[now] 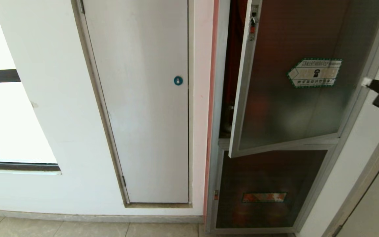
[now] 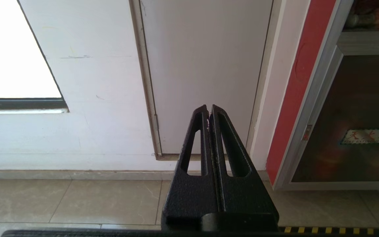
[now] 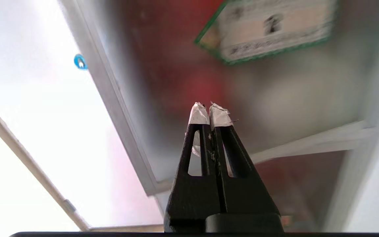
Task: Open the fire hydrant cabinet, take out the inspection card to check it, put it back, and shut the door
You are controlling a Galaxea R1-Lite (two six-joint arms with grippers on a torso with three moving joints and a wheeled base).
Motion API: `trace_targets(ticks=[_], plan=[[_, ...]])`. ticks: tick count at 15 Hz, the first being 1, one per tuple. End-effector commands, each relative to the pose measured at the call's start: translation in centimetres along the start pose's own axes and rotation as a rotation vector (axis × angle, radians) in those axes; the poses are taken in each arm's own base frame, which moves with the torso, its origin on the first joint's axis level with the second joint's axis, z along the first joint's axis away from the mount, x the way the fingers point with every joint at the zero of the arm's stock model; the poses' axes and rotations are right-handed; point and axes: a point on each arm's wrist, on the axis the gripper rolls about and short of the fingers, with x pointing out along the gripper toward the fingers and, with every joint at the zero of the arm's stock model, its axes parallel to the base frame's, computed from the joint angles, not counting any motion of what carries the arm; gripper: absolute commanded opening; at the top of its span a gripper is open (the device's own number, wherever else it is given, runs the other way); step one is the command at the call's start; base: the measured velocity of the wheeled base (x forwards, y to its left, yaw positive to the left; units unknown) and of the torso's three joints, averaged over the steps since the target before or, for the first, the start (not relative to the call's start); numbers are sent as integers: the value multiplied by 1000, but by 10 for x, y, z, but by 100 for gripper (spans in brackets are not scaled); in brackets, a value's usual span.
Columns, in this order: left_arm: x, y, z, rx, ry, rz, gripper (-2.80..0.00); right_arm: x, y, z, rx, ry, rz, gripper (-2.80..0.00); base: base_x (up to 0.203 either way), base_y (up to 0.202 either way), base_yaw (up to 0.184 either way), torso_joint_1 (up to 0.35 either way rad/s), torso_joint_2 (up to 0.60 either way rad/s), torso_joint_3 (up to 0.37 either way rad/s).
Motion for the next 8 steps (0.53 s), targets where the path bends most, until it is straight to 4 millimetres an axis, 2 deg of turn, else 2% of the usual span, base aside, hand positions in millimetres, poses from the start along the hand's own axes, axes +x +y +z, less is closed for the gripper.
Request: trace_targets(ticks=[1,4,8], plan=[[0,0,0,0,1,0,-280,-86,3,27,-18,-141,9,-280,0,0,0,0,0,0],[0,0,0,0,1,0,-280,-149,3,22,-55,-128,-1,-280,0,0,0,0,0,0],[0,0,0,0,1,0,-280,-208,0,0,-122,-125,-9,-280,0,0,0,0,0,0]])
